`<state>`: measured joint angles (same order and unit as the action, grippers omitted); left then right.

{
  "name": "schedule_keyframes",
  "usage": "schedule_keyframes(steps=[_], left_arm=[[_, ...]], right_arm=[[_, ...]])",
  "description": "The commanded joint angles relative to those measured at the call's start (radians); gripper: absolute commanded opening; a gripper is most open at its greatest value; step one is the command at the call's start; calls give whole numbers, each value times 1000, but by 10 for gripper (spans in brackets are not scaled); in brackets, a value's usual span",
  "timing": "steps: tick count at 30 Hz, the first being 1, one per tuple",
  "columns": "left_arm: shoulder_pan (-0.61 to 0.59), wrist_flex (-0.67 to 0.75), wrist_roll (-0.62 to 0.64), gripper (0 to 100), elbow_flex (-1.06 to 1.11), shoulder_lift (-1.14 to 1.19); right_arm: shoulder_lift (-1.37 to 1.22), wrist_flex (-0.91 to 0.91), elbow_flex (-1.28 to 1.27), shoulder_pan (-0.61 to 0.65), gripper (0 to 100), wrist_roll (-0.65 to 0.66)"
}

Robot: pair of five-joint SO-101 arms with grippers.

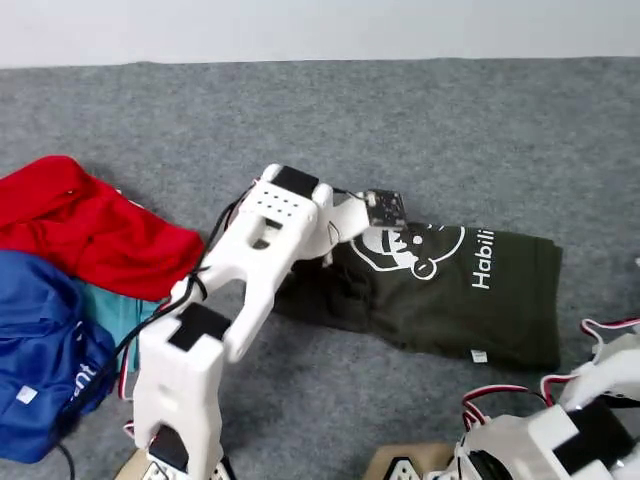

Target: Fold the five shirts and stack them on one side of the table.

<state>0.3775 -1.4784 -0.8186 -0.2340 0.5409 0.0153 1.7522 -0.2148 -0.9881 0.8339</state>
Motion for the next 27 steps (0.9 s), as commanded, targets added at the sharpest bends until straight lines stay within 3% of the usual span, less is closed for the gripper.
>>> schedule_keyframes(steps=[1, 5, 12, 18, 23, 27], left_arm=[[-31, -8, 11, 4, -125, 34], [-34, -95, 11, 14, -245, 83], [-35, -181, 11, 157, -363, 117], [-38, -183, 6, 158, -398, 110], [-40, -273, 6, 150, -463, 110], [-28, -275, 6, 56, -455, 110]], right_arm=[[45, 8, 9, -4, 13, 9], [45, 12, 9, -4, 14, 9], [50, 16, 6, -4, 14, 9], [53, 18, 5, -5, 14, 9], [53, 18, 5, -5, 14, 9], [54, 25, 9, -4, 13, 6]])
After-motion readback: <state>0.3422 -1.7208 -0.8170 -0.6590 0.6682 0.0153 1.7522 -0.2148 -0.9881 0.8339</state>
